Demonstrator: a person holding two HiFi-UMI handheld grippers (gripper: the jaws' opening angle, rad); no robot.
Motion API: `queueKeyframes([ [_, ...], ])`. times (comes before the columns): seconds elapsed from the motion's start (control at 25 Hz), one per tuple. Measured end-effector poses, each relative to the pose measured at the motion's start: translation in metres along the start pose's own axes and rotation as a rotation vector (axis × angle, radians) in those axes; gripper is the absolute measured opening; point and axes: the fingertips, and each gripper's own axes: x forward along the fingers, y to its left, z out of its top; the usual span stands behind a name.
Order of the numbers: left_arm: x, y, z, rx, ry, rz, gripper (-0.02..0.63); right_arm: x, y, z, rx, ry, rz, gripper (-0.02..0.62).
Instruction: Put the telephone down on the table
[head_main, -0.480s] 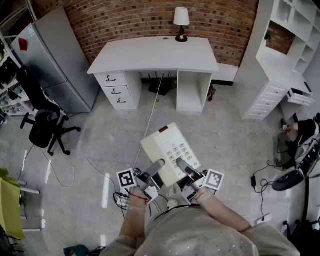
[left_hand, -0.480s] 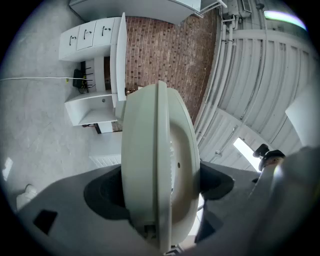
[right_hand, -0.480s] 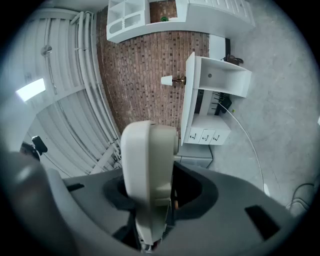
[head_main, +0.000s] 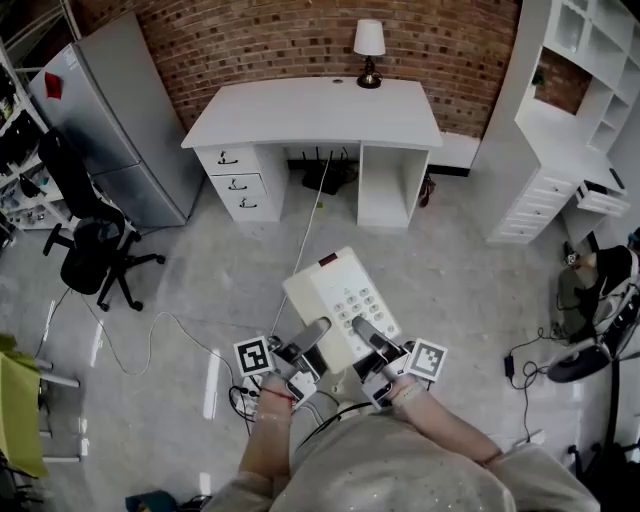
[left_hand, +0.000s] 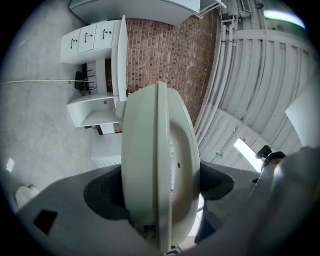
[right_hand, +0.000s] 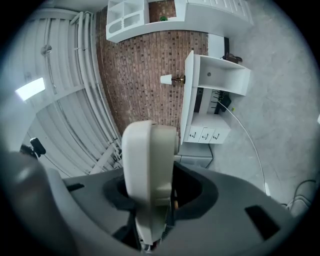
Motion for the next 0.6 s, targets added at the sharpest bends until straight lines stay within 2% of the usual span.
queueKeyframes([
  [0.28,0.002,0.011,0.016,0.016,0.005,0.006,0.399,0.017,-0.011,0.008,0.017,0.002,0.007,0.17],
  [0.6,0.036,0.031,0.077,0.015,0.002,0.017,0.399,0.073,-0.03,0.052,0.045,-0.003,0.019,0.169],
])
